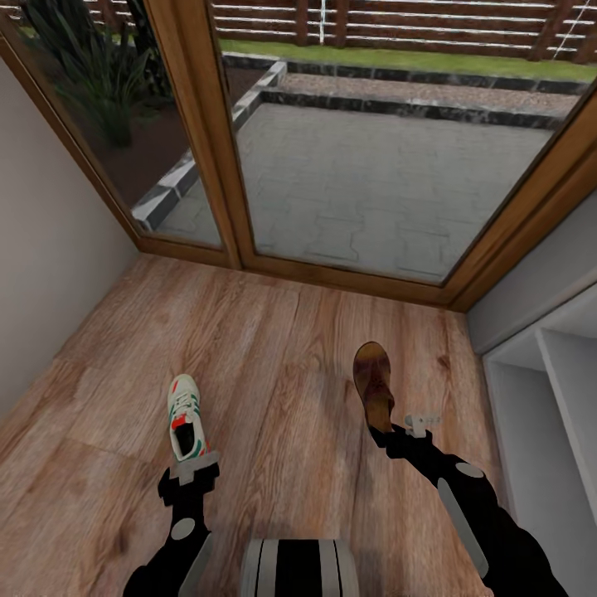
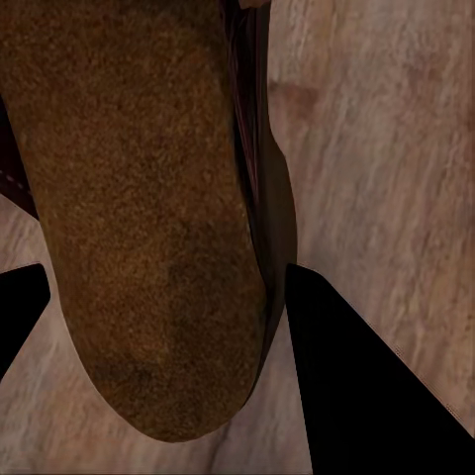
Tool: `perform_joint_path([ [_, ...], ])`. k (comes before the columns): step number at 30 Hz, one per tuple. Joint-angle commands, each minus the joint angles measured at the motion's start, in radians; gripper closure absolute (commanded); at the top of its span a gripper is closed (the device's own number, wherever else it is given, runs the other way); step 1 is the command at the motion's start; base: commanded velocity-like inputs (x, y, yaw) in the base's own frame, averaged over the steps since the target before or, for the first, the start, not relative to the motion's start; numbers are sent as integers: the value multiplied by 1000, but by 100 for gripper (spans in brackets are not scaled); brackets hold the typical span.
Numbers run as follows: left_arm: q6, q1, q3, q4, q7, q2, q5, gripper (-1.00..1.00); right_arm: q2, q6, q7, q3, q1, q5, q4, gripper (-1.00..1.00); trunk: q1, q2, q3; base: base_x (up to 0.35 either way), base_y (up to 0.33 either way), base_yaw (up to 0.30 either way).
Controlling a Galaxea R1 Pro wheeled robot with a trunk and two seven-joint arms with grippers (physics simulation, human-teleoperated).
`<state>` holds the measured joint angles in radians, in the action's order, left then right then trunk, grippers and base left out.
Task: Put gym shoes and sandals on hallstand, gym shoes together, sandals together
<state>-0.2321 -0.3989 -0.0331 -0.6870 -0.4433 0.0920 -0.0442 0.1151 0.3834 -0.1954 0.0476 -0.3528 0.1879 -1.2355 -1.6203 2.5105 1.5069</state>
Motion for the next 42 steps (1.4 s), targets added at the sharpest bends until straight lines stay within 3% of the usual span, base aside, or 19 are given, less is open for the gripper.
perform_joint_path([
  [1,0,-9,6,0,0,0,0,-100,0,0,0,0,0,4,0,100,0,0,4,0,0,0],
  [6,-1,-47,45,5,0,0,-1,-100,0,0,0,0,0,4,0,100,-3,1,23,0,0,0],
  [13,-1,-50,52,2,0,0,0,-100,0,0,1,0,0,4,1,100,-6,3,50,0,0,0],
  [34,-1,-47,53,-3,0,0,0,-100,0,0,-5,1,0,2,-2,100,-6,3,50,0,0,0],
  [42,-1,-46,54,-3,0,0,0,-100,0,0,-5,0,0,2,-131,100,-6,3,50,0,0,0],
])
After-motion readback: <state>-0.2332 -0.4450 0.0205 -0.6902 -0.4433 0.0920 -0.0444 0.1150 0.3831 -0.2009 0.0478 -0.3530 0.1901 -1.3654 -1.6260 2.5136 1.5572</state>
